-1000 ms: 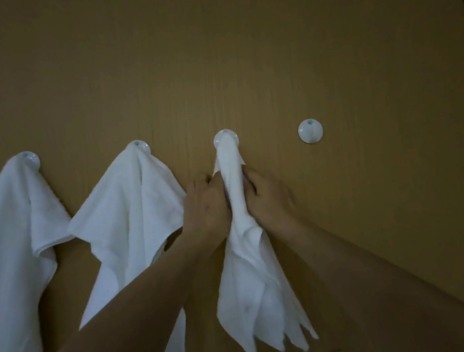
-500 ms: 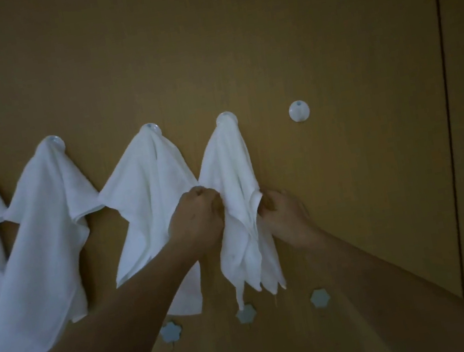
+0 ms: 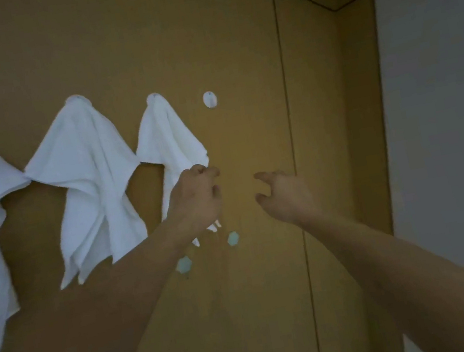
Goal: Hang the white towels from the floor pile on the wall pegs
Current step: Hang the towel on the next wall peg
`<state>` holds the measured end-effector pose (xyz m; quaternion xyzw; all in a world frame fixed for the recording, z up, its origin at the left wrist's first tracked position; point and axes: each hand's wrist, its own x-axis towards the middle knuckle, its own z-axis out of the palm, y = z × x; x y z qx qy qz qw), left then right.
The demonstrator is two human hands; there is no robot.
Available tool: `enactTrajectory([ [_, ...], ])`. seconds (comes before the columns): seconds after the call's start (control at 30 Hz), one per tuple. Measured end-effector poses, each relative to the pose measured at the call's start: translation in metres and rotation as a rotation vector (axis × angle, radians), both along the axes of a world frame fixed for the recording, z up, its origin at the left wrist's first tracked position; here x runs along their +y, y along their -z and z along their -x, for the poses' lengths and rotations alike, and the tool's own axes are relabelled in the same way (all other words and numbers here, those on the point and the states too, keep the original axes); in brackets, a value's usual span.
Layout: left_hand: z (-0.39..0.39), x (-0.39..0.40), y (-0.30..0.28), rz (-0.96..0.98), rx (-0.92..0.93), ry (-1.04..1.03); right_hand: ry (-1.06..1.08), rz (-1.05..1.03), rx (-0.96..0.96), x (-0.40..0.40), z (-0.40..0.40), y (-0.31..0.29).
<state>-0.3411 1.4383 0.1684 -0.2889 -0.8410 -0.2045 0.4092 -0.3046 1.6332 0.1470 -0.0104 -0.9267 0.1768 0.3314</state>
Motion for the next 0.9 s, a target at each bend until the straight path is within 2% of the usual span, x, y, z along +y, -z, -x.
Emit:
enactTrajectory([
  [0.2,-0.078,0.074,0.040,0.055,-0.148,0.261,0.316,-0.014,-0.156,0.038,-0.140,0.040],
  [0.4,-0.225,0.183,0.079,0.129,-0.209,0.567,0.624,0.021,-0.192,0.100,-0.333,0.078],
  [0.63,-0.484,0.301,0.127,0.281,-0.189,0.890,0.959,0.103,-0.237,0.155,-0.629,0.129],
  [0.9,-0.867,0.371,0.201,0.533,-0.249,1.372,1.433,0.306,-0.365,0.139,-1.009,0.197],
])
